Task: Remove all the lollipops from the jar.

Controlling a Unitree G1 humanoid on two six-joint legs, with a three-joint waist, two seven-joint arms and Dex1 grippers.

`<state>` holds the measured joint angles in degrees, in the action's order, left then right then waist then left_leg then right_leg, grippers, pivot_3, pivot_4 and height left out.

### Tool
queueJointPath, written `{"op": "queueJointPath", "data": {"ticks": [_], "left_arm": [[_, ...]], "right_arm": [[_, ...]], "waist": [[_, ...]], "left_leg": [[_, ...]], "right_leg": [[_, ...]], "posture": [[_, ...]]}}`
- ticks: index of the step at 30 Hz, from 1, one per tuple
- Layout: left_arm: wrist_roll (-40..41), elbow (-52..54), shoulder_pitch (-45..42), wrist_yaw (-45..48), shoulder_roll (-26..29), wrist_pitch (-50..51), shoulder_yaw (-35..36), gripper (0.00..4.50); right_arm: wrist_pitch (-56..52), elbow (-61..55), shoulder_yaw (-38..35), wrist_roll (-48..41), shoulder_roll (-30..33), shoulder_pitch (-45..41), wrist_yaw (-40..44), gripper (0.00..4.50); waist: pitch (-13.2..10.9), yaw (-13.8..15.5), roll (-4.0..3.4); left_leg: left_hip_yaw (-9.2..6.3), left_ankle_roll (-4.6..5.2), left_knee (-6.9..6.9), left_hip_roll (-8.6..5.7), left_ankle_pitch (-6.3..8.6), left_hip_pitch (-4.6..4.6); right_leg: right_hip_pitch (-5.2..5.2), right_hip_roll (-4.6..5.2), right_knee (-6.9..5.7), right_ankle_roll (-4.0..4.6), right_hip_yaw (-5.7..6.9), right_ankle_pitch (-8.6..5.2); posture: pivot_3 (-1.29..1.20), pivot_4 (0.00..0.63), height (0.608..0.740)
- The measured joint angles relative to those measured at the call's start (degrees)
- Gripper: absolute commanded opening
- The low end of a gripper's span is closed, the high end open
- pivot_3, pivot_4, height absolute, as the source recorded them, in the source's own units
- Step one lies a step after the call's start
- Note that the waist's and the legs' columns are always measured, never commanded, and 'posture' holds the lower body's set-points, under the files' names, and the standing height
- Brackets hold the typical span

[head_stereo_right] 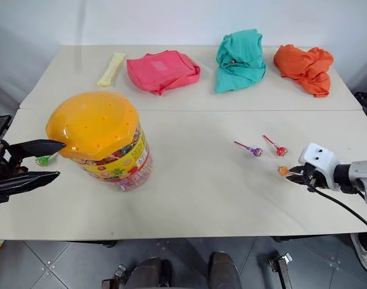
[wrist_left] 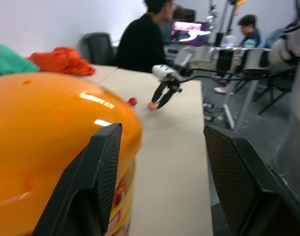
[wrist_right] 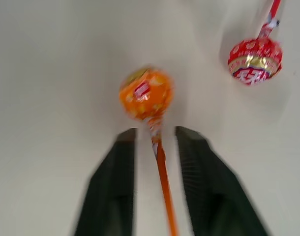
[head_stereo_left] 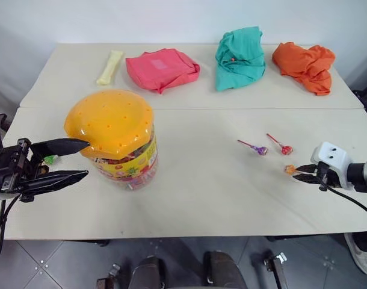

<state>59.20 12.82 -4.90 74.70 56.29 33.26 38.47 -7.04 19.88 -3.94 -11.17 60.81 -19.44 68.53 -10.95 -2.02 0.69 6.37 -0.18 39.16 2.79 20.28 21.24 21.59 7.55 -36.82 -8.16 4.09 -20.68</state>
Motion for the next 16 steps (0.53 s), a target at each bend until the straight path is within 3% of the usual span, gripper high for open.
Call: {"op": "queueJointPath", "data": {"ticks": [6,11,16], "left_arm": [[-9.0,-5.9,6.1,-2.2,1.1,-3.3,3.4,2.83],[-18.8,-11.6,10.5,-5.7,-3.9,-11.1,3.2,2.83],[-23.0,-11.2,11.5,-10.3,-10.2,-17.4,1.5,2.83]], "right_arm": [[4.4,-7.0,-9.8,-14.9,-6.2,1.1,8.4,4.41],[0.7,-21.7,-7.7,-20.9,-12.7,2.4,6.6,4.46],[2.2,-29.8,0.5,-17.0,-20.2,4.6,2.2,4.46]], "waist": [[0.0,0.3,-0.02],[0.0,0.4,0.06],[0.1,0.8,0.22]], "left_leg": [[0.04,0.0,0.0,-0.02,0.0,-0.06],[-0.05,-0.02,0.01,0.05,0.02,-0.02],[-0.22,0.02,0.06,0.01,0.06,0.07]], "right_leg": [[-0.02,-0.06,-0.02,0.0,0.01,0.0],[0.0,-0.03,-0.08,0.01,0.06,0.0],[-0.02,0.17,-0.16,-0.04,0.21,0.04]], "posture": [[0.0,0.15,0.74],[0.0,0.15,0.74],[0.0,0.15,0.74]]}}
